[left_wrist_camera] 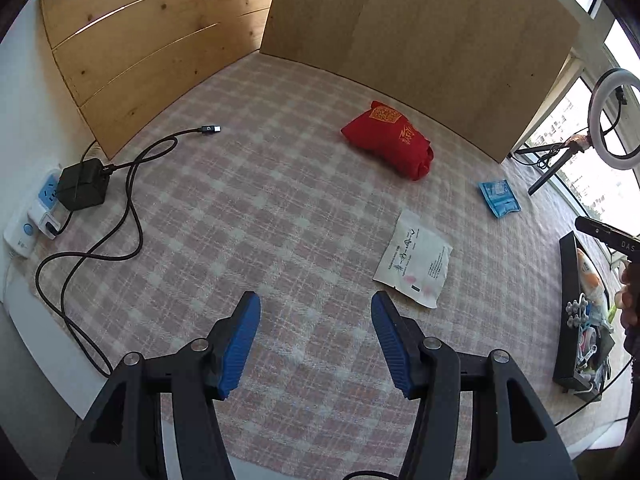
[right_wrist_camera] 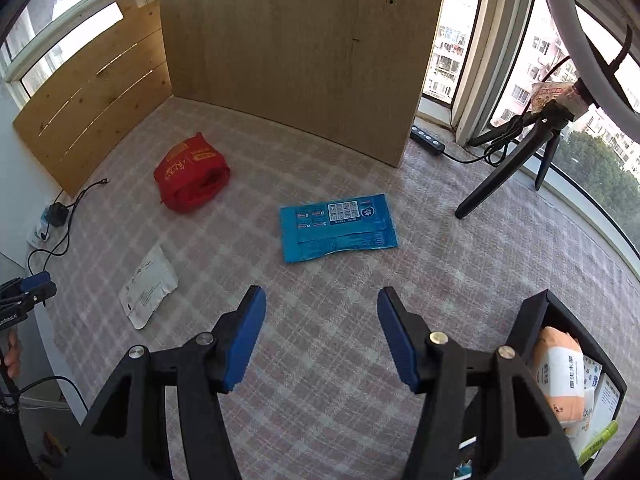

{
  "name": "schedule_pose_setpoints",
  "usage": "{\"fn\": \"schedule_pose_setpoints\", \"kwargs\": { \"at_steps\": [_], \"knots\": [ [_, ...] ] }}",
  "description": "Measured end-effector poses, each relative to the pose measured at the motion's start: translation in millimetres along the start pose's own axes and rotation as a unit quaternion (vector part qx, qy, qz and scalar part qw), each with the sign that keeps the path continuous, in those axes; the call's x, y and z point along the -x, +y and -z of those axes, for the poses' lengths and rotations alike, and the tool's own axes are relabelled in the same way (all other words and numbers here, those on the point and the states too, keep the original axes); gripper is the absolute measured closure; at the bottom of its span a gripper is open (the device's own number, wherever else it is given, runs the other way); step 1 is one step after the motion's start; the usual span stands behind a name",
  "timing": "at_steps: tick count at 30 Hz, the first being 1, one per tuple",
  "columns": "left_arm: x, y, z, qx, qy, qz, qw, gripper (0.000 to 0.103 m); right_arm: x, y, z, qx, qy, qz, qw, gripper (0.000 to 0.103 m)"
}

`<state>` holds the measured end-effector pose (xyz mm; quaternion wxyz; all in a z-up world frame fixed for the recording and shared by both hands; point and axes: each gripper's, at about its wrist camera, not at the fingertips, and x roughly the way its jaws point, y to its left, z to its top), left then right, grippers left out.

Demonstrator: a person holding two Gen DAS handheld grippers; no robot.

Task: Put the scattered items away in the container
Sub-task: 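Move both grippers toward the white sachet and red pouch, then grasp the white sachet with the left gripper while the right grasps the red pouch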

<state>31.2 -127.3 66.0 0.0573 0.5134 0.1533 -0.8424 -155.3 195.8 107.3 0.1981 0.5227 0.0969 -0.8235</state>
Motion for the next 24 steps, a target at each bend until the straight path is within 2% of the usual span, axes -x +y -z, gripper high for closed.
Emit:
{"fn": "schedule_pose_setpoints", "kwargs": {
  "at_steps": [2, 5, 8, 10, 13, 15, 17, 18, 20, 24],
  "knots": [
    [-15, -15, -7, -0.017, 0.011, 0.014, 0.9997, 0.048, -21, -5, -13, -0.003, 0.017, -0.004, 1.000, 0.046],
    [-39, -45, -15, -0.054, 0.029, 0.031, 0.9977, 0.048, -42, -19, -30, -0.038, 0.041, -0.015, 0.998, 0.046],
    [-58, -63, -25, -0.067, 0.041, 0.038, 0.9962, 0.048, -46, -18, -49, -0.044, 0.030, -0.039, 0.998, 0.046],
    [-67, -66, -33, -0.071, 0.048, 0.039, 0.9956, 0.048, -46, -7, -61, -0.024, 0.020, -0.048, 0.998, 0.046],
    [-77, -65, -40, -0.069, 0.067, 0.041, 0.9946, 0.048, -49, 23, -82, 0.022, 0.008, -0.093, 0.995, 0.046],
    [-82, -71, -39, -0.095, 0.081, 0.045, 0.9912, 0.048, -55, 50, -96, 0.066, -0.001, -0.108, 0.992, 0.044],
    [-89, -80, -37, -0.123, 0.088, 0.035, 0.9879, 0.047, -62, 78, -107, 0.113, -0.015, -0.117, 0.987, 0.030],
    [-94, -84, -36, -0.133, 0.093, 0.031, 0.9862, 0.047, -67, 91, -111, 0.135, -0.019, -0.123, 0.983, 0.028],
    [-102, -90, -36, -0.141, 0.099, 0.032, 0.9845, 0.047, -80, 114, -119, 0.166, -0.015, -0.126, 0.978, 0.028],
    [-116, -106, -35, -0.162, 0.111, 0.041, 0.9796, 0.047, -109, 150, -137, 0.202, 0.025, -0.138, 0.969, 0.028]
  ]
}}
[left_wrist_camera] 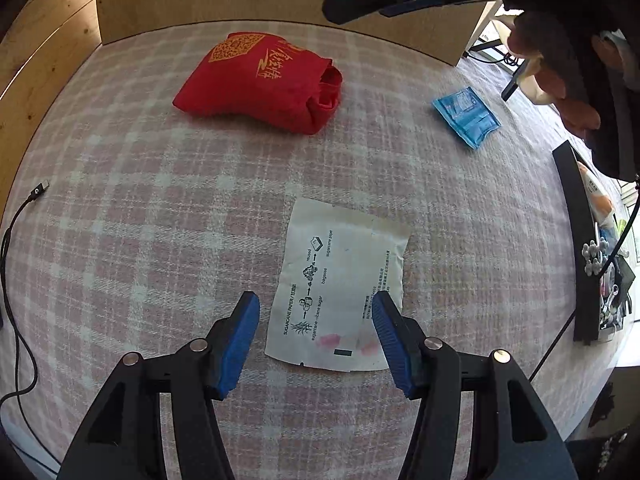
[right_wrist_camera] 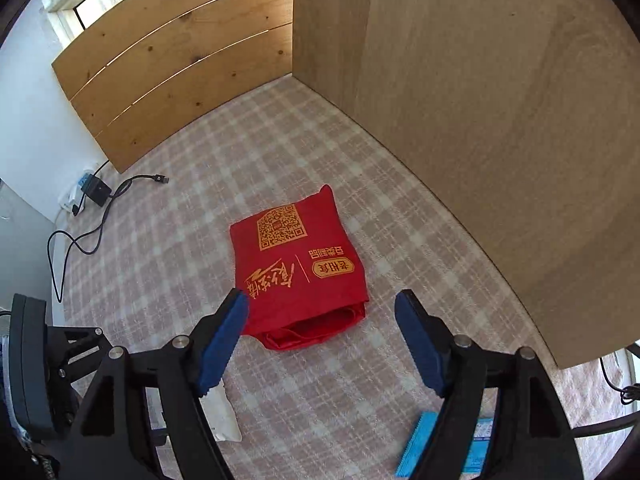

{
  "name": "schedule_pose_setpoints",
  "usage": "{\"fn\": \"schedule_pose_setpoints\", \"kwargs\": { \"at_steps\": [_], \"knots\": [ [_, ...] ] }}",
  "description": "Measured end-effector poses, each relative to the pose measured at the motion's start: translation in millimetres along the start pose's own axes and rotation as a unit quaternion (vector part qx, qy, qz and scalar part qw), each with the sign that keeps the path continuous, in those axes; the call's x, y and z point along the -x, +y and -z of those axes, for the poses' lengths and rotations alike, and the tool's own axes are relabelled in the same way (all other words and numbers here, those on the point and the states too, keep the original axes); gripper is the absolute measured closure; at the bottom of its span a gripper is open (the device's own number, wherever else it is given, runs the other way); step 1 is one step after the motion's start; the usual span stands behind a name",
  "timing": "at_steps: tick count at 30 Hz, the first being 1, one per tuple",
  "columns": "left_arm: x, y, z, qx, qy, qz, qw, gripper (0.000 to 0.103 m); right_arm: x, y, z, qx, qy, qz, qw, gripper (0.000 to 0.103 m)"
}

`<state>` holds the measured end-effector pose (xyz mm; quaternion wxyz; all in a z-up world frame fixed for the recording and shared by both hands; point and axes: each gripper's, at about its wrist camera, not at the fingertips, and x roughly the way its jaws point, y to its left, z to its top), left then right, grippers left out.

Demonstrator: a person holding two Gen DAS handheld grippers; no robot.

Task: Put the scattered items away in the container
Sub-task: 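Grasp the white sachet with the left gripper while the right grasps the red pouch, then carry the sachet and pouch over the black tray and open both grippers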

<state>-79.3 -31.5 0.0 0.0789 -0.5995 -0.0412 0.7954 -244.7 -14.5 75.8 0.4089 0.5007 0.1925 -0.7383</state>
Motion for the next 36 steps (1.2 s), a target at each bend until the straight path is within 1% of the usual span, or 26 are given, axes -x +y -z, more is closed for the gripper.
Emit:
{"fn": "schedule_pose_setpoints", "kwargs": {
  "at_steps": [2, 3, 7, 9, 10, 12, 14, 16, 18, 19, 22, 24, 26, 27, 29, 31, 32, 34, 36],
  "knots": [
    [-6, -7, -1, -0.018, 0.005, -0.004, 0.9998, 0.047, -14, 7, -11, 0.025, 0.013, 0.017, 0.999, 0.028],
    [-10, -10, -2, -0.023, 0.008, -0.004, 0.9997, 0.047, -19, 9, -16, 0.035, 0.016, 0.018, 0.999, 0.028],
    [-17, -12, -3, -0.028, 0.007, -0.002, 0.9996, 0.042, -42, 17, -28, 0.071, 0.051, 0.002, 0.996, 0.028],
    [-18, -12, -4, -0.030, 0.004, 0.001, 0.9996, 0.042, -55, 21, -31, 0.089, 0.069, 0.003, 0.994, 0.024],
    [-19, -13, -4, -0.032, 0.002, 0.000, 0.9995, 0.042, -61, 24, -33, 0.098, 0.076, 0.003, 0.992, 0.020],
    [-21, -18, -4, -0.045, -0.002, -0.008, 0.9989, 0.042, -72, 28, -35, 0.108, 0.090, 0.003, 0.990, 0.018],
    [-23, -22, -4, -0.048, -0.007, -0.010, 0.9988, 0.043, -84, 31, -36, 0.115, 0.099, 0.011, 0.988, 0.011],
    [-24, -26, -3, -0.047, -0.013, -0.011, 0.9987, 0.045, -91, 33, -36, 0.116, 0.100, 0.014, 0.988, 0.008],
    [-23, -25, -3, -0.044, -0.019, -0.006, 0.9988, 0.051, -93, 30, -37, 0.091, 0.097, 0.010, 0.991, 0.007],
    [-22, -25, -2, -0.039, -0.023, -0.005, 0.9989, 0.052, -94, 28, -36, 0.078, 0.095, 0.008, 0.992, 0.007],
    [-21, -26, 3, -0.043, -0.034, -0.012, 0.9984, 0.055, -92, 26, -31, 0.073, 0.095, 0.012, 0.993, 0.010],
    [-22, -28, 3, -0.044, -0.038, -0.015, 0.9982, 0.058, -87, 23, -29, 0.059, 0.096, 0.014, 0.994, 0.016],
    [-20, -31, 7, -0.042, -0.043, -0.014, 0.9981, 0.062, -81, 19, -28, 0.046, 0.093, 0.012, 0.995, 0.027],
    [-19, -32, 8, -0.042, -0.047, -0.011, 0.9980, 0.067, -78, 16, -26, 0.040, 0.091, 0.012, 0.995, 0.029],
    [-15, -28, 14, -0.036, -0.050, -0.005, 0.9981, 0.070, -72, 11, -21, 0.034, 0.088, 0.013, 0.995, 0.035],
    [-9, -23, 22, -0.025, -0.054, 0.000, 0.9982, 0.072, -66, 7, -17, 0.029, 0.083, 0.014, 0.996, 0.039],
    [-6, -16, 24, -0.016, -0.054, 0.003, 0.9984, 0.073, -61, 6, -9, 0.023, 0.079, 0.012, 0.997, 0.041],
    [3, -3, 30, 0.001, -0.053, 0.015, 0.9985, 0.074, -54, 0, -3, 0.011, 0.070, 0.007, 0.997, 0.043],
    [7, 0, 32, 0.009, -0.052, 0.026, 0.9982, 0.074, -44, -7, 5, -0.003, 0.058, 0.001, 0.998, 0.044]
  ]
}}
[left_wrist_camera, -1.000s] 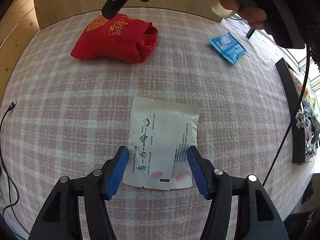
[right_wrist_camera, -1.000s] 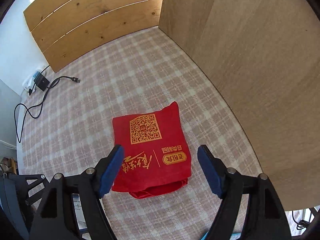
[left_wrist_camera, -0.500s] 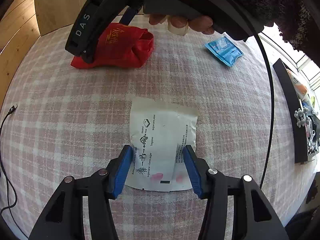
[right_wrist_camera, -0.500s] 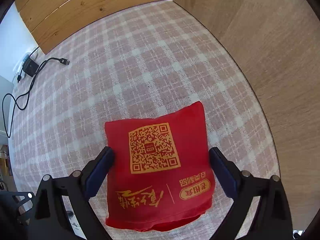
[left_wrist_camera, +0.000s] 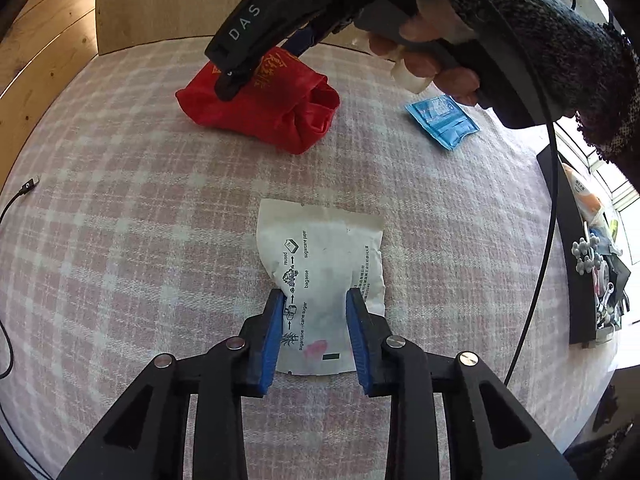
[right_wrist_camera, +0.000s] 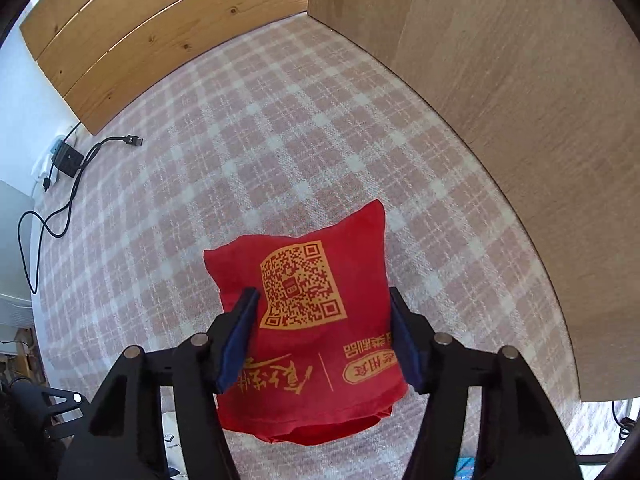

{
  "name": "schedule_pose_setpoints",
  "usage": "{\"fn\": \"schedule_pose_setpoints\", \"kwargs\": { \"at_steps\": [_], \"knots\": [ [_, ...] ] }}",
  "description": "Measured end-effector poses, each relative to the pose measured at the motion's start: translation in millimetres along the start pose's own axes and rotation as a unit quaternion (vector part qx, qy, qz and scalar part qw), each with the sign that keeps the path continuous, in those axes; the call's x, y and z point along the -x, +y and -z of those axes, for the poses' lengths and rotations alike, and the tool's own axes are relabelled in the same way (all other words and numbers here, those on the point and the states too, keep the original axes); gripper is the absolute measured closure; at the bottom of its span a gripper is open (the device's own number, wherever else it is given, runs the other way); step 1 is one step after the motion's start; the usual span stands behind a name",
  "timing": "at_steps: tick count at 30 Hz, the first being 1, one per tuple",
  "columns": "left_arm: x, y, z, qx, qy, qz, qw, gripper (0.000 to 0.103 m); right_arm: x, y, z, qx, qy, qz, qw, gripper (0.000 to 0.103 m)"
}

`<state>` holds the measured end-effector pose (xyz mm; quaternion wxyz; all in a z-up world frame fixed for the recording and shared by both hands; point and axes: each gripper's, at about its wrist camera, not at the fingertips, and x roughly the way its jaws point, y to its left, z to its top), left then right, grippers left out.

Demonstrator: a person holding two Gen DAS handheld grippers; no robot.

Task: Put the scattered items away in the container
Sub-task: 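Carry the sachet and pouch over the black tray and open both grippers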

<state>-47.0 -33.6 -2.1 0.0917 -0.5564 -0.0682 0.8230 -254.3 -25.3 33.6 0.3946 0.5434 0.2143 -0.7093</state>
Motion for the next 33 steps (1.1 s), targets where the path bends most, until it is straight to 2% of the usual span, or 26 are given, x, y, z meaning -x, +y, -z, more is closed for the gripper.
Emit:
{"fn": "schedule_pose_setpoints", "kwargs": {
  "at_steps": [4, 10, 13, 17, 20, 25, 29, 33],
  "knots": [
    [15, 1, 2, 0.003, -0.005, -0.002, 1.0000, 0.074, 26, -17, 20, -0.037, -0.027, -0.010, 0.999, 0.047],
    [38, -12, -1, 0.001, -0.027, -0.009, 0.9996, 0.074, 92, -38, 60, -0.071, -0.068, -0.012, 0.995, 0.047],
    [56, -23, 1, -0.011, -0.040, -0.011, 0.9991, 0.074, 136, -44, 95, -0.098, -0.097, -0.007, 0.990, 0.047],
    [77, -49, 1, -0.032, -0.057, 0.003, 0.9979, 0.074, 197, -65, 166, -0.139, -0.131, -0.001, 0.982, 0.047],
    [86, -78, 3, -0.057, -0.066, 0.018, 0.9960, 0.074, 229, -65, 205, -0.173, -0.148, 0.019, 0.974, 0.047],
    [91, -150, -6, -0.115, -0.075, 0.061, 0.9886, 0.074, 284, -108, 307, -0.256, -0.156, 0.073, 0.951, 0.047],
    [85, -223, -8, -0.164, -0.073, 0.103, 0.9782, 0.074, 319, -138, 393, -0.316, -0.144, 0.118, 0.930, 0.047],
    [78, -299, 0, -0.216, -0.063, 0.140, 0.9643, 0.074, 343, -161, 457, -0.356, -0.129, 0.153, 0.913, 0.047]
  ]
}}
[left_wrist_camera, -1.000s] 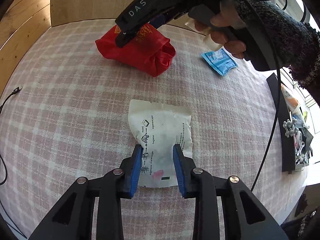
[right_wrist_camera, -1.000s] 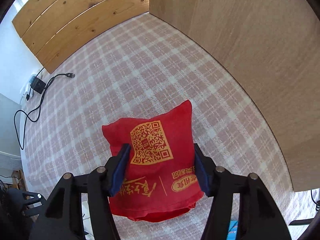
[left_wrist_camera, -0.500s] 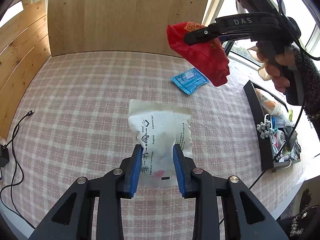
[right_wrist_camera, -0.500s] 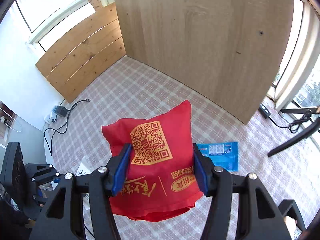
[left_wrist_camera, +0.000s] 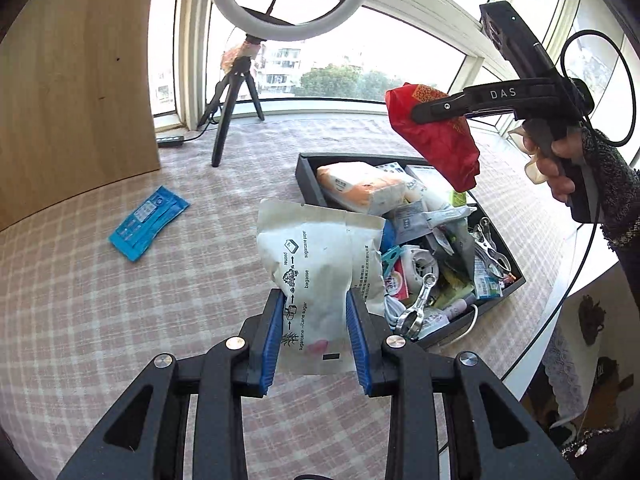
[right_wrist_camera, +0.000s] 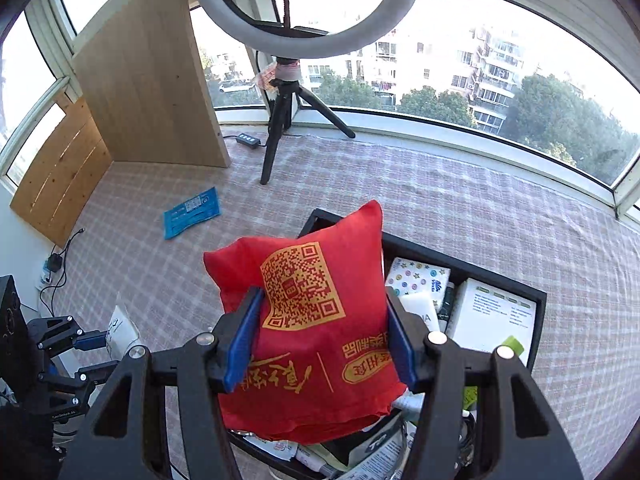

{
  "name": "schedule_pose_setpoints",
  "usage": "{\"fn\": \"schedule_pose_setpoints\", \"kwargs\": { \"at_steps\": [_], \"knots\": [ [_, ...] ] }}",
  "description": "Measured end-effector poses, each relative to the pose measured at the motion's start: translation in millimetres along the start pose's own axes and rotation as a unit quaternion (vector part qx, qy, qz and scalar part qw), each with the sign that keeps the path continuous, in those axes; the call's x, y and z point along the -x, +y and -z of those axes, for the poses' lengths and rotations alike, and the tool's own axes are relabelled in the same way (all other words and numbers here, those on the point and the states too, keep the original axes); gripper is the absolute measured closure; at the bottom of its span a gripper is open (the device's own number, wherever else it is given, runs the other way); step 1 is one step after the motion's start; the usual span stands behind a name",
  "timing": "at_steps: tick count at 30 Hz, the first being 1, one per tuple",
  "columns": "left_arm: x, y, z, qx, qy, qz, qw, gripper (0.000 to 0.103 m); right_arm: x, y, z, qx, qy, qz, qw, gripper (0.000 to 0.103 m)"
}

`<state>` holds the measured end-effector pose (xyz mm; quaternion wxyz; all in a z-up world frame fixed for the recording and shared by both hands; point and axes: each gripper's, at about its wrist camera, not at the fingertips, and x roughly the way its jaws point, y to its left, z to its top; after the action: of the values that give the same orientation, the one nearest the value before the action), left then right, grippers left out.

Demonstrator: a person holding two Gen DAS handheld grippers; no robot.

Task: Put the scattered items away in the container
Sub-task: 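Carry the sachet and pouch over the black tray and open both grippers, then move the left gripper to the blue packet on the table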

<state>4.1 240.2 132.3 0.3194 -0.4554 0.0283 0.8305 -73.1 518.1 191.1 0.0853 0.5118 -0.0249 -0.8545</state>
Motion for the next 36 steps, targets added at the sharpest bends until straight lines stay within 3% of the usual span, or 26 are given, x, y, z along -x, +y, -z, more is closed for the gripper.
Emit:
{"fn": "schedule_pose_setpoints", "kwargs": {
  "at_steps": [4, 9, 11, 12, 13, 18, 22, 26, 33, 36],
  "knots": [
    [-35, -55, -16, -0.028, 0.010, 0.031, 0.9991, 0.074, 8, -45, 13, -0.030, 0.004, 0.021, 0.999, 0.047],
    [-65, -100, -36, -0.044, 0.008, 0.033, 0.9985, 0.073, -1, -75, 10, -0.041, 0.023, 0.038, 0.998, 0.038],
    [-75, -108, -44, -0.037, 0.002, 0.025, 0.9990, 0.065, -3, -79, 8, -0.040, 0.015, 0.043, 0.998, 0.038],
    [-81, -110, -48, -0.030, 0.011, 0.023, 0.9992, 0.054, -2, -80, 7, -0.040, 0.009, 0.045, 0.998, 0.038],
    [-86, -111, -51, -0.024, 0.021, 0.024, 0.9992, 0.050, -1, -82, 6, -0.042, 0.004, 0.045, 0.998, 0.038],
    [-84, -109, -49, -0.028, 0.020, 0.006, 0.9994, 0.050, 3, -87, 1, -0.052, -0.007, 0.036, 0.998, 0.038],
    [-72, -92, -42, -0.010, 0.014, 0.002, 0.9998, 0.050, 5, -82, 3, -0.054, -0.012, 0.022, 0.998, 0.038],
    [-58, -62, -32, -0.002, 0.013, -0.025, 0.9996, 0.050, 13, -63, 13, -0.052, -0.020, 0.008, 0.998, 0.038],
    [-39, 34, -23, 0.026, 0.025, -0.106, 0.9936, 0.050, 20, -10, 34, -0.043, -0.034, -0.036, 0.998, 0.038],
    [-36, 78, -25, 0.013, 0.043, -0.137, 0.9896, 0.050, 19, 12, 42, -0.038, -0.036, -0.055, 0.997, 0.038]
  ]
}}
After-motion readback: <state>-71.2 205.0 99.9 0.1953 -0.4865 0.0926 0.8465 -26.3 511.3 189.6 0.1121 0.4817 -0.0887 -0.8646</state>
